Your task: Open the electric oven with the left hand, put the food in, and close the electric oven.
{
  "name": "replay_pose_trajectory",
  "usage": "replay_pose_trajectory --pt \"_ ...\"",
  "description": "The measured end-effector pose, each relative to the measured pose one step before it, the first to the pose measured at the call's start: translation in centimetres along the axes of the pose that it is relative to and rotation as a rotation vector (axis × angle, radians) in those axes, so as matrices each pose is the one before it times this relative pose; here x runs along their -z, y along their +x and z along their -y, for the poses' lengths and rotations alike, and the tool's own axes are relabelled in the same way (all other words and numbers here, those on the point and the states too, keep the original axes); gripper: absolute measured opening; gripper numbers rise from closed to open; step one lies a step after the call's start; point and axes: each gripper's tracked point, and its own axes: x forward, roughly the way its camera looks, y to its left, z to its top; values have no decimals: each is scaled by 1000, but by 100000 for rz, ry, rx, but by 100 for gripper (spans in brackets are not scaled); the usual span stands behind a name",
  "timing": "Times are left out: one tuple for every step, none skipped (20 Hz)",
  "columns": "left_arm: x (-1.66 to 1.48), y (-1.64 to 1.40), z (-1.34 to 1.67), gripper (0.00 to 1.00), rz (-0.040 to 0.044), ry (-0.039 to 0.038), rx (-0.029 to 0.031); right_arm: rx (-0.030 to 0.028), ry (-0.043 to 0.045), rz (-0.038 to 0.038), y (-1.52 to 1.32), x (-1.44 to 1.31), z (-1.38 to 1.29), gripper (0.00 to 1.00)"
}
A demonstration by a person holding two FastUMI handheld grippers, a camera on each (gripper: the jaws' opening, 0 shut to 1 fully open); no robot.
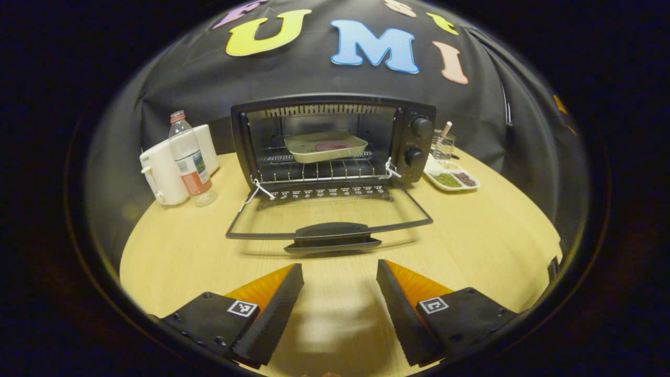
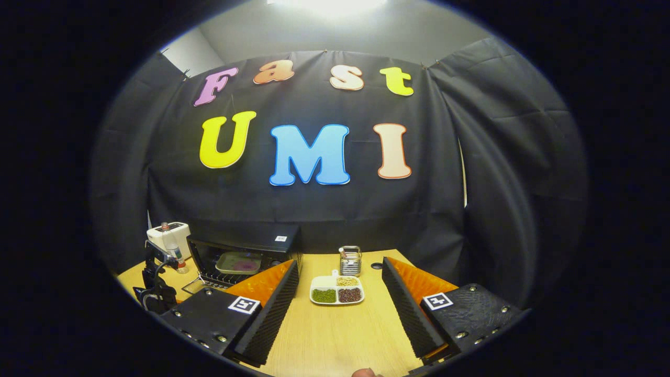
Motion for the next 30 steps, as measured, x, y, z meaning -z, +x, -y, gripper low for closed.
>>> replay_pose_trajectory --pt "324 626 177 98 -1389 443 -771 1579 -1371 748 -349 -290 334 97" --pt "182 535 251 96 -954 -437 -207 2165 -1887 417 -410 -133 463 97" --pt "229 507 96 100 -994 -442 -286 1729 -1484 239 -141 100 531 97" --pt "153 522 -40 100 -1155 -113 -372 1208 -999 21 -519 36 365 97" --pt "-23 413 -32 96 -141 -717 -156 705 -709 -32 -430 -10 277 97" --pt "-473 438 57 100 1702 -150 -525 927 -666 -152 -291 -21 297 97" --pt "-19 212 -266 100 -841 92 -983 679 -779 -232 -167 151 281 97" --pt "-536 345 -298 96 2234 -151 -1402 1001 -1271 -203 -253 6 290 95" --pt "44 450 -169 96 -425 -23 -848 1181 -1971 -87 106 205 312 94" --pt "21 403 286 96 781 -2065 -157 731 -1964 88 -89 69 179 95" --pt "-98 -548 -92 95 501 317 -61 279 -1219 490 -179 -209 76 95" --pt "-165 -64 -92 99 572 406 -425 -157 -428 494 -101 -237 -61 95" --pt "-114 -54 15 99 338 -747 -220 -628 10 142 -98 -23 -111 95" --pt "-114 63 57 95 89 -393 -436 -244 29 -18 -188 35 -72 95" --pt "-89 -274 -32 92 473 643 -366 -38 270 81 59 -48 41 95" --pt "-329 -323 -62 95 931 377 -264 -222 695 167 0 -12 -53 95" --pt "-558 -499 16 99 2238 65 48 -538 845 -28 72 88 -246 95" --pt "-647 -379 -54 95 1964 111 224 -550 499 -90 -43 72 -222 95" --pt "-704 -215 -47 93 1913 -26 300 -640 215 -39 112 125 -230 95" --pt "-777 -195 -78 92 1455 -396 344 -673 38 -282 78 280 -280 95" --pt "-693 -196 11 91 1156 -690 245 -558 -20 -752 247 267 -134 95" --pt "-628 -218 -25 95 904 -558 180 -526 209 -606 19 345 -211 95" --pt "-671 -328 -149 95 1491 -636 142 -516 503 -86 20 95 -221 95" --pt "-888 -151 -65 95 1541 -663 193 -650 445 262 -27 -125 -247 95" --pt "-728 -114 21 99 1215 -1278 189 -521 148 -51 -44 170 -158 95" --pt "-919 -26 3 95 1502 -1447 285 -10 -219 -420 40 144 -179 95" --pt "-732 -87 -36 92 1357 -1002 290 38 -406 -527 250 240 -80 95" --pt "-914 61 -22 95 1603 -389 288 134 -315 -388 73 190 -52 95" --pt "-919 42 -26 95 1773 87 249 -159 -92 -245 281 63 69 95" --pt "-1000 244 -18 95 1986 692 200 -356 293 -56 84 -19 -191 95"
